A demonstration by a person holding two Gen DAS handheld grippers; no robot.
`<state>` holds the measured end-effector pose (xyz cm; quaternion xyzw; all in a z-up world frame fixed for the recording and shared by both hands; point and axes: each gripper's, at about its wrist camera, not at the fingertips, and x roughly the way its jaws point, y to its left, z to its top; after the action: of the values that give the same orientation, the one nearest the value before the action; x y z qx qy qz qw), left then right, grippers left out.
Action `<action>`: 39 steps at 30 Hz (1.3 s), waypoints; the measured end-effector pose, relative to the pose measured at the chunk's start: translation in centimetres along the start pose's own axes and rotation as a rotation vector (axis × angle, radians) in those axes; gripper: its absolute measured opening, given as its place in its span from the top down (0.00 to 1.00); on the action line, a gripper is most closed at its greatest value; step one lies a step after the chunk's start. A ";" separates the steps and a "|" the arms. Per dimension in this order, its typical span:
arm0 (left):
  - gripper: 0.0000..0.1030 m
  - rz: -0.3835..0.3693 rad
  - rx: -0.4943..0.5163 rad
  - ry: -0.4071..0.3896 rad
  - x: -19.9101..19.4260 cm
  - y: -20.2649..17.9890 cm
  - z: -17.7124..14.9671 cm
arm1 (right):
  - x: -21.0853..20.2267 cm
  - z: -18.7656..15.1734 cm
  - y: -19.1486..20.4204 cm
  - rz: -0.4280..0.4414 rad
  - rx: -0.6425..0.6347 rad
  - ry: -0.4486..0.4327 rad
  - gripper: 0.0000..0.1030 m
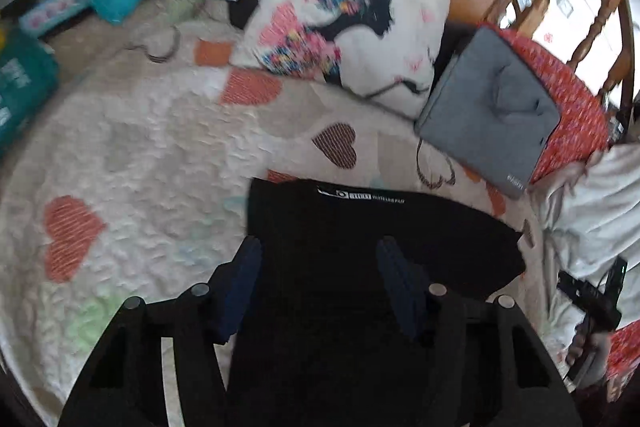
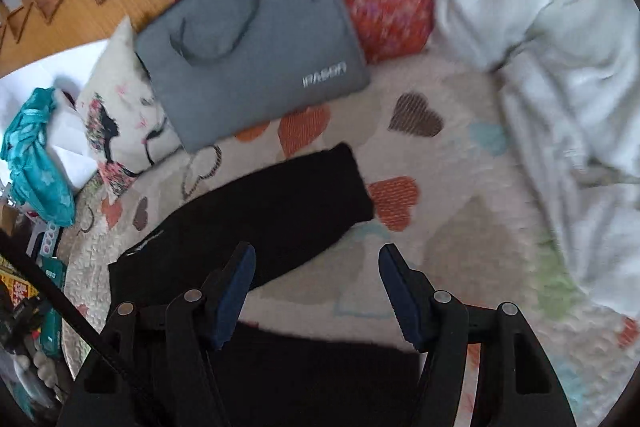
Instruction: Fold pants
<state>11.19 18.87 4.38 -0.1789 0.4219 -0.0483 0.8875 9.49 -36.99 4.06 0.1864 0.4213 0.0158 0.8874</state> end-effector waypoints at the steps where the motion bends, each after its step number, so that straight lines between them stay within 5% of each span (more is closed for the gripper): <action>1: 0.42 0.007 0.017 0.013 1.1 -0.6 0.2 | 1.4 0.5 0.0 -0.011 -0.007 0.011 0.33; 7: 0.42 0.082 0.085 0.065 7.6 -0.7 2.7 | 6.4 2.9 -0.4 -0.017 -0.013 0.042 0.33; 12: 0.42 0.066 0.063 0.091 9.6 1.5 4.2 | 8.8 5.0 -0.2 -0.007 -0.050 0.055 0.33; 19: 0.41 -0.048 0.314 0.169 14.0 -4.0 5.6 | 13.2 7.4 5.7 0.058 -0.261 0.142 0.30; 27: 0.41 -0.062 0.542 0.294 19.9 -7.2 4.1 | 19.1 7.9 9.9 0.109 -0.425 0.242 0.30; 32: 0.17 -0.038 0.657 0.287 21.1 -8.4 2.9 | 21.0 6.9 10.6 0.114 -0.531 0.253 0.20; 35: 0.14 -0.026 0.659 0.292 21.6 -8.8 2.9 | 21.4 5.6 11.8 0.066 -0.626 0.221 0.16; 37: 0.31 -0.033 0.646 0.282 21.3 -8.8 3.0 | 21.4 5.2 12.4 0.029 -0.651 0.211 0.22; 38: 0.59 -0.029 0.654 0.265 21.0 -8.8 3.1 | 21.2 5.3 12.4 0.037 -0.636 0.210 0.39; 39: 0.77 -0.066 0.650 0.276 20.6 -8.8 3.1 | 21.0 5.5 12.3 0.049 -0.609 0.217 0.65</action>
<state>27.30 6.70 -5.71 0.1079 0.4946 -0.2323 0.8305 28.77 -23.43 -4.05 -0.0801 0.4847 0.1823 0.8517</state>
